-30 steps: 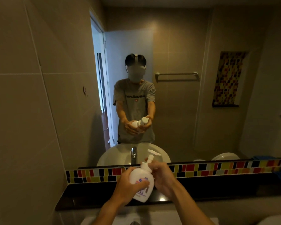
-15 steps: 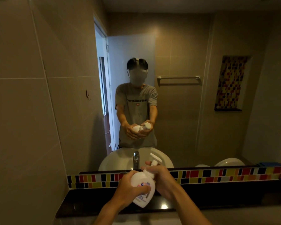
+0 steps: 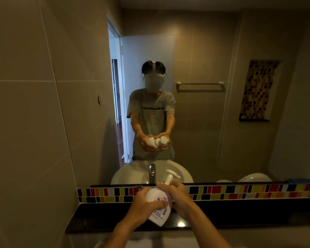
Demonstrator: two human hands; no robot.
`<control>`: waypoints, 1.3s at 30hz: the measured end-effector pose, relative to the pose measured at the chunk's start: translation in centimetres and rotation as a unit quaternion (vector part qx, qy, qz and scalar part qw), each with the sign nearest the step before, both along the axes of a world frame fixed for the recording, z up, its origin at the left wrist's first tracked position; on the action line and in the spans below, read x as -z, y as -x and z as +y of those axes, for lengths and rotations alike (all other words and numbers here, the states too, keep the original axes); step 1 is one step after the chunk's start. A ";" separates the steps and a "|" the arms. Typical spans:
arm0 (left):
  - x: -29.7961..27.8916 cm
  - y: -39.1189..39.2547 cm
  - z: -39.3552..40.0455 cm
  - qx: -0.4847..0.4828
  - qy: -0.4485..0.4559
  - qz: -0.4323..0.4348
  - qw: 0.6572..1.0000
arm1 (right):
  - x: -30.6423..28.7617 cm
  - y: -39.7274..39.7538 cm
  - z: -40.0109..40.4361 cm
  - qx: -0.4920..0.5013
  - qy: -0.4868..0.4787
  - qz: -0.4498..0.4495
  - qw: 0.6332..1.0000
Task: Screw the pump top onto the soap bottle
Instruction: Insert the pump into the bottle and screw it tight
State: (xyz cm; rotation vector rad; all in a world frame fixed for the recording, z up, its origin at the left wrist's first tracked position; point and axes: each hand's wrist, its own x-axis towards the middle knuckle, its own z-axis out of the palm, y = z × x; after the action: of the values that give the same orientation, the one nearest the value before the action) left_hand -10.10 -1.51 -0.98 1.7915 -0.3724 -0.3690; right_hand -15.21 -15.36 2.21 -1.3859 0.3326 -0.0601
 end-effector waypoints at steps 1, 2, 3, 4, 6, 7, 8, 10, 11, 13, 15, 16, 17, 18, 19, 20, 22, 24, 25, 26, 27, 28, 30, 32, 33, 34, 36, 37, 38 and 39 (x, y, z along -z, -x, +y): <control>0.1 0.2 -0.1 -0.002 -0.019 -0.021 1.000 | 0.1 0.0 0.2 0.007 0.008 0.008 1.000; 0.1 0.3 -0.2 -0.005 -0.030 -0.031 0.999 | 0.0 0.0 0.3 0.009 0.011 0.011 1.000; 0.1 0.4 -0.3 -0.007 -0.031 -0.030 0.999 | -0.1 0.1 0.3 0.003 0.002 0.006 1.000; 0.0 0.3 -0.3 -0.007 -0.026 -0.022 0.999 | -0.2 0.1 0.3 -0.007 -0.024 -0.003 1.000; -0.5 0.0 -0.2 -0.002 -0.002 0.016 1.000 | -0.3 0.2 0.0 -0.025 -0.104 -0.015 0.994; -0.7 -0.2 0.0 0.005 0.011 0.044 0.999 | -0.4 0.2 -0.2 -0.031 -0.127 -0.021 0.991; -1.0 -0.4 0.1 0.013 0.022 0.069 0.997 | -0.4 0.1 -0.4 -0.036 -0.130 -0.025 0.991; -1.2 -0.4 0.3 0.020 0.020 0.081 0.996 | -0.4 0.0 -0.4 -0.039 -0.088 -0.021 0.995; -1.2 -0.3 0.4 0.019 0.005 0.060 0.998 | -0.4 0.0 -0.4 -0.033 -0.061 -0.012 0.998; -1.0 0.1 0.3 0.007 -0.051 -0.027 0.998 | -0.3 0.0 -0.1 -0.015 -0.005 0.011 1.000; -0.5 0.4 0.1 -0.008 -0.081 -0.086 0.993 | 0.0 -0.2 0.0 -0.001 0.018 0.024 1.000; -0.3 0.5 0.0 -0.013 -0.071 -0.080 0.994 | 0.2 -0.2 0.0 -0.003 0.020 0.027 0.999; -0.1 0.4 0.0 -0.018 -0.049 -0.055 0.997 | 0.4 -0.3 -0.1 -0.012 0.011 0.023 1.000; 0.0 0.3 -0.1 -0.020 -0.022 -0.019 0.999 | 0.7 -0.3 -0.3 -0.025 -0.013 0.015 0.999; 0.2 0.1 -0.1 -0.017 0.007 0.023 1.000 | 0.8 -0.2 -0.4 -0.037 -0.054 0.009 0.998; 0.2 -0.1 0.0 -0.008 0.032 0.064 0.997 | 0.9 -0.2 -0.5 -0.047 -0.088 0.006 0.995; 0.4 -0.3 0.1 0.003 0.055 0.106 0.993 | 1.1 -0.3 -0.7 -0.060 -0.095 -0.003 0.994; 0.8 -0.2 0.0 -0.014 0.034 0.073 0.997 | 1.2 -0.5 -0.5 -0.047 -0.042 -0.007 0.998; 1.0 -0.1 0.0 -0.029 -0.001 0.027 0.999 | 1.3 -0.6 -0.3 -0.027 -0.016 0.000 0.999; 1.2 0.0 -0.1 -0.043 -0.038 -0.026 0.998 | 1.4 -0.6 -0.1 -0.008 0.000 0.008 1.000; 1.3 0.2 -0.1 -0.057 -0.061 -0.073 0.994 | 1.5 -0.7 0.1 0.008 0.006 0.012 1.000; 1.4 0.4 -0.2 -0.066 -0.063 -0.098 0.991 | 1.6 -0.8 0.3 0.018 0.007 0.012 1.000; 1.5 0.4 -0.1 -0.069 -0.026 -0.077 0.994 | 1.5 -0.8 0.4 0.010 0.006 0.006 1.000; 1.4 0.0 0.1 -0.049 0.041 0.010 0.998 | 1.2 -0.7 0.2 -0.027 -0.032 -0.005 0.999; 1.2 -0.1 0.3 -0.035 0.069 0.048 0.996 | 1.1 -0.7 0.1 -0.044 -0.067 -0.010 0.997; 1.1 -0.2 0.5 -0.023 0.086 0.069 0.994 | 0.9 -0.6 0.0 -0.057 -0.091 -0.016 0.994; 1.1 -0.3 0.7 -0.012 0.097 0.066 0.993 | 0.4 -0.6 -0.1 -0.065 -0.097 -0.028 0.993; 1.0 -0.2 0.7 -0.015 0.099 0.056 0.993 | 0.2 -0.7 0.0 -0.064 -0.085 -0.034 0.994; 1.0 -0.1 0.6 -0.027 0.092 0.035 0.995 | 0.0 -0.7 0.0 -0.061 -0.069 -0.040 0.995; 1.0 0.0 0.4 -0.044 0.079 0.004 0.996 | -0.2 -0.7 0.2 -0.053 -0.051 -0.042 0.996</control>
State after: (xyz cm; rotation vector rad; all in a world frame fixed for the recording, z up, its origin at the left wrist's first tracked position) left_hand -10.11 -1.07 -1.99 1.6453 -0.3076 -0.2779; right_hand -14.47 -15.20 2.37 -1.2928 0.1895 -0.0136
